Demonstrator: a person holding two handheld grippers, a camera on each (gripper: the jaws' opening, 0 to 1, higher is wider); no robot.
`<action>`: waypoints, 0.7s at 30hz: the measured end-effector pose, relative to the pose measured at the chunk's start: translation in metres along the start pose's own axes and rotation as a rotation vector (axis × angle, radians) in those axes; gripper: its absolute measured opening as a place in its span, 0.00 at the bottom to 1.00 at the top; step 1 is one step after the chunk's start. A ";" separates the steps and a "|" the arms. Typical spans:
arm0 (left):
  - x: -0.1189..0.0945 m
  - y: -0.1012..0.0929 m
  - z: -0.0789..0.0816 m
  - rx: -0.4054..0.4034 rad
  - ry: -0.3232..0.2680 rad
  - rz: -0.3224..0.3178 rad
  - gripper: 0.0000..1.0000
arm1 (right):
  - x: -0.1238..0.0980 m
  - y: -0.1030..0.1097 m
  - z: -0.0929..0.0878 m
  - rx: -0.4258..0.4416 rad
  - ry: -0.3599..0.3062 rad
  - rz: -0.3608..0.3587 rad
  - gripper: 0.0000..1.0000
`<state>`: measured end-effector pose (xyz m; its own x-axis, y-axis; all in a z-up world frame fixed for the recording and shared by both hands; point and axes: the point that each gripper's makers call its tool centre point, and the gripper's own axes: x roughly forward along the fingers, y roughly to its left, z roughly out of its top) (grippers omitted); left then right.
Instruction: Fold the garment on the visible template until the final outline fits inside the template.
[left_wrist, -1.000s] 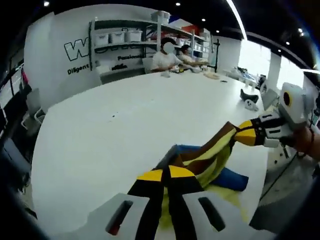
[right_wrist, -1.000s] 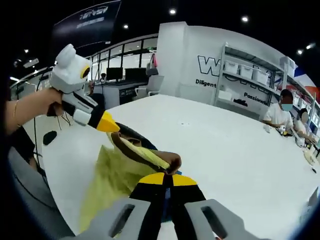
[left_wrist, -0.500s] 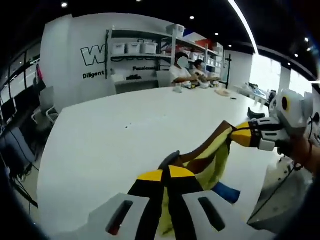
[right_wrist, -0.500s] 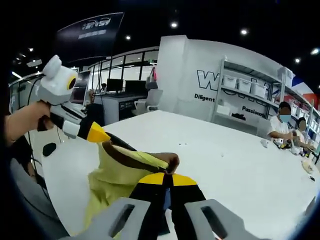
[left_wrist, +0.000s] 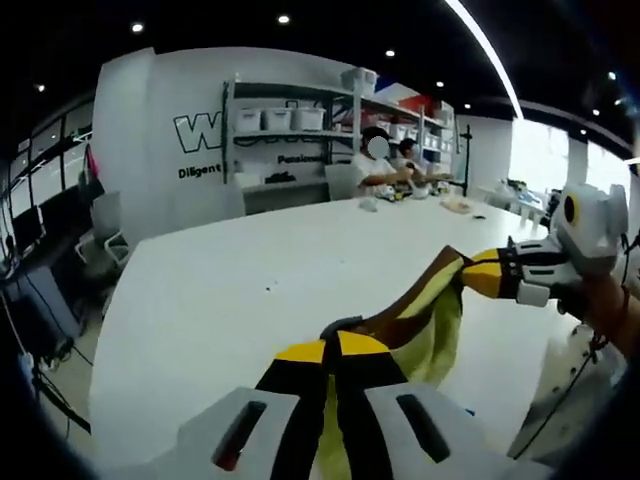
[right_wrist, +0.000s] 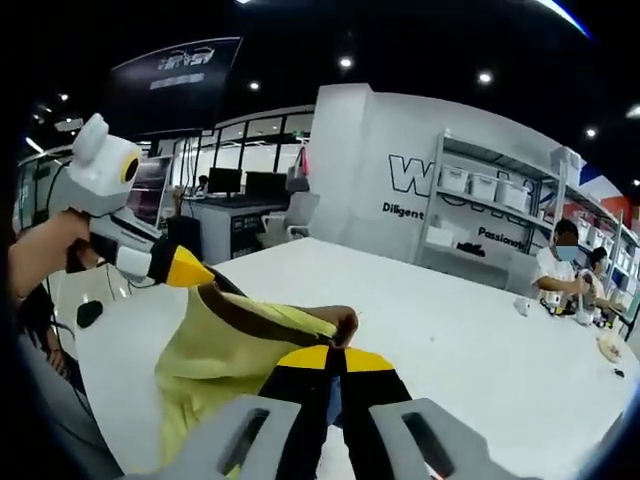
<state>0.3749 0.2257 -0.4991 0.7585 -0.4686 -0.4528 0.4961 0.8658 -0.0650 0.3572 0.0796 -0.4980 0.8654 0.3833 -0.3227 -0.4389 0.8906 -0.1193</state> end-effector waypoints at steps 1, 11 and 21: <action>0.000 0.000 0.002 -0.002 -0.003 0.003 0.01 | 0.002 -0.003 0.004 -0.006 0.000 -0.006 0.00; 0.009 0.006 0.048 0.052 -0.074 0.052 0.01 | 0.014 -0.024 0.040 -0.034 -0.045 -0.032 0.00; 0.003 0.016 0.100 0.033 -0.148 0.102 0.01 | 0.022 -0.042 0.097 -0.087 -0.145 -0.054 0.00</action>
<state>0.4273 0.2207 -0.4130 0.8585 -0.4015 -0.3191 0.4252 0.9051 0.0051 0.4181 0.0739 -0.4084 0.9112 0.3728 -0.1753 -0.4050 0.8885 -0.2157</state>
